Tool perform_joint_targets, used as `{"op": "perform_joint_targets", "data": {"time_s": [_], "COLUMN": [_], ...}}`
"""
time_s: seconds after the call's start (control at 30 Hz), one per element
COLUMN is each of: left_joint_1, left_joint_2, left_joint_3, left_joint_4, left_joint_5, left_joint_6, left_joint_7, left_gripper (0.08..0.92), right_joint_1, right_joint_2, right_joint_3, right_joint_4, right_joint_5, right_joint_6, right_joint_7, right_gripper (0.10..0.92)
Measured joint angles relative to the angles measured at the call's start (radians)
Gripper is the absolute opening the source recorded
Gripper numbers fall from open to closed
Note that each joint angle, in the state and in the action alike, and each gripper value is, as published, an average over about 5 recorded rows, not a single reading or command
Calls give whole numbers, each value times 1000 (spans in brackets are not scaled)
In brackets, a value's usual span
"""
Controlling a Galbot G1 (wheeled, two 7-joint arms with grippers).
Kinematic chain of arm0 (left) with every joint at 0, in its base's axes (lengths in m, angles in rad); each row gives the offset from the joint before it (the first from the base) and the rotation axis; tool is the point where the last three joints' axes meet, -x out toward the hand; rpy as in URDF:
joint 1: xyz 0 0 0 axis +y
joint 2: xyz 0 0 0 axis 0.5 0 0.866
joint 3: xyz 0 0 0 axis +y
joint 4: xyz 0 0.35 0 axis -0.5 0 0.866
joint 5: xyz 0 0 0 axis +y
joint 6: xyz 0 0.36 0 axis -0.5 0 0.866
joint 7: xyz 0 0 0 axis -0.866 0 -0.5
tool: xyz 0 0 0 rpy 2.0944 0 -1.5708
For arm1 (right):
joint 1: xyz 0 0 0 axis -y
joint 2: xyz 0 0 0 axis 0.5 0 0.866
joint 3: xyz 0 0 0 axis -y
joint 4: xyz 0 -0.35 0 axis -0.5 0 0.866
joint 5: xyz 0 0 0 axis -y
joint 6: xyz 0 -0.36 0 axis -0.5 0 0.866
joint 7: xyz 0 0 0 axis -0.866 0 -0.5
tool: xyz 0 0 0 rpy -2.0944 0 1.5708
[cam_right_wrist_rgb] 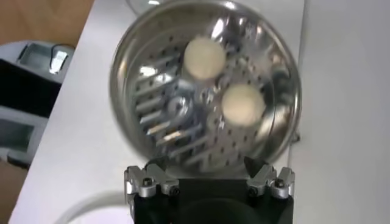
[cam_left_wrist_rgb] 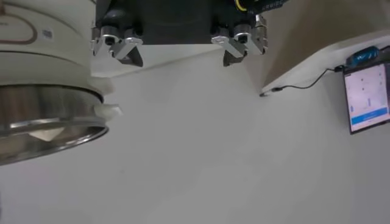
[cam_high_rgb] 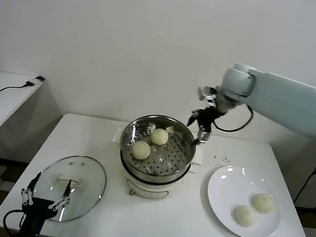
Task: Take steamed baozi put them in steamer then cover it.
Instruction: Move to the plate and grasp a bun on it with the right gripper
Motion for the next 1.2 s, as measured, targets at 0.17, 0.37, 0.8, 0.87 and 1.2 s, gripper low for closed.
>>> {"op": "perform_joint_targets", "data": {"time_s": [0.17, 0.37, 0.8, 0.87, 1.2], "left_joint_1": [1, 0, -6, -6, -9], "left_joint_2": [-4, -10, -26, -27, -31], "left_joint_3": [1, 2, 8, 7, 4], "left_joint_4": [-3, -5, 8, 11, 19], "left_joint_5": [10, 23, 46, 48, 54], "left_joint_6": [5, 13, 20, 19, 19], "left_joint_7": [-1, -2, -5, -5, -7], "left_gripper": [823, 823, 823, 823, 823], "right_joint_1": [-89, -287, -653, -685, -766], "right_joint_2": [-153, -292, -393, -394, -370], "right_joint_3": [60, 202, 452, 474, 532], "right_joint_4": [61, 83, 45, 35, -5], "right_joint_5": [-105, -258, -478, -495, -540], "right_joint_6": [16, 38, 61, 62, 66], "right_joint_7": [-6, -13, -12, -10, -12], "right_gripper": [823, 823, 823, 823, 823]}}
